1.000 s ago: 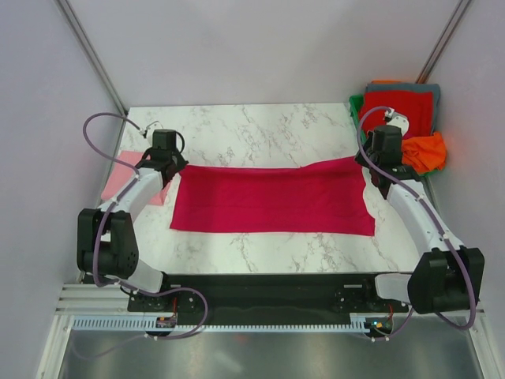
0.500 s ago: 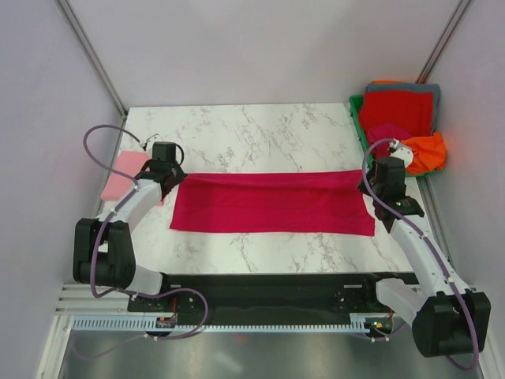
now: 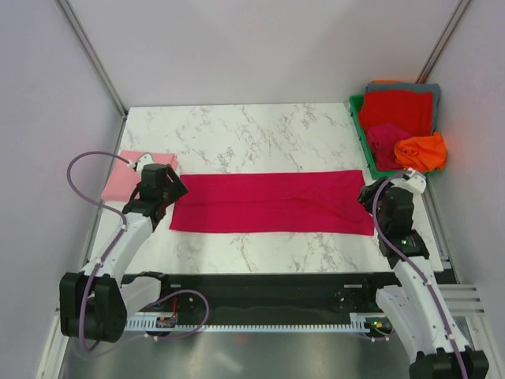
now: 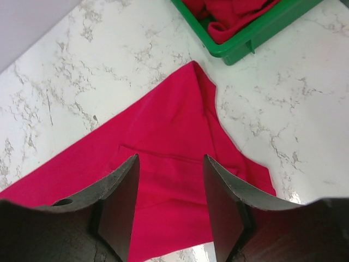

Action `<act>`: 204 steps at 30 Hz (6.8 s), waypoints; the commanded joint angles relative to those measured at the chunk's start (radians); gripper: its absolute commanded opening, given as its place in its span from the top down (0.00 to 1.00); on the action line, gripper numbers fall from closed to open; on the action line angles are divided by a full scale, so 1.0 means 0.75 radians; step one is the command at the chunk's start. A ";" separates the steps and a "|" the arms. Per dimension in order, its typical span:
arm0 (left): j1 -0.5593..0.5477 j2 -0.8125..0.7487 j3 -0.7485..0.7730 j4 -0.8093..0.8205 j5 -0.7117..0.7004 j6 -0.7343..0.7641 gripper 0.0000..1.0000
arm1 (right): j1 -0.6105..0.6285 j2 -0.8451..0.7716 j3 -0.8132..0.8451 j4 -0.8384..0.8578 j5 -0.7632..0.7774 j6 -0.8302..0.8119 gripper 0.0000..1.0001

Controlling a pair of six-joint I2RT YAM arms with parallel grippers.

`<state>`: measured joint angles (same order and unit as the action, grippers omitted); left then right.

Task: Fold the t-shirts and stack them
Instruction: Fold the tshirt

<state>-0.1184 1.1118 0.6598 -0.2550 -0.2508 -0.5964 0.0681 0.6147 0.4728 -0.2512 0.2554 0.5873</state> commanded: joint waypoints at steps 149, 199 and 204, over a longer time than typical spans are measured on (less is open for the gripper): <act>-0.875 1.390 1.250 0.557 0.789 -0.211 0.28 | 0.059 0.254 0.086 -0.250 -0.455 0.074 0.48; -0.157 1.078 0.675 -0.368 0.113 -0.015 0.98 | 0.243 1.180 0.347 -0.052 -0.040 0.123 1.00; -0.167 0.993 0.563 -0.370 0.114 -0.090 0.98 | 0.190 1.424 0.525 -0.005 -0.060 0.137 1.00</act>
<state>-0.2398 1.8477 1.1694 -0.4725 -0.1322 -0.5999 0.2363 1.5719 0.8097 -0.2935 0.1825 0.6785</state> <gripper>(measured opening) 0.026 0.007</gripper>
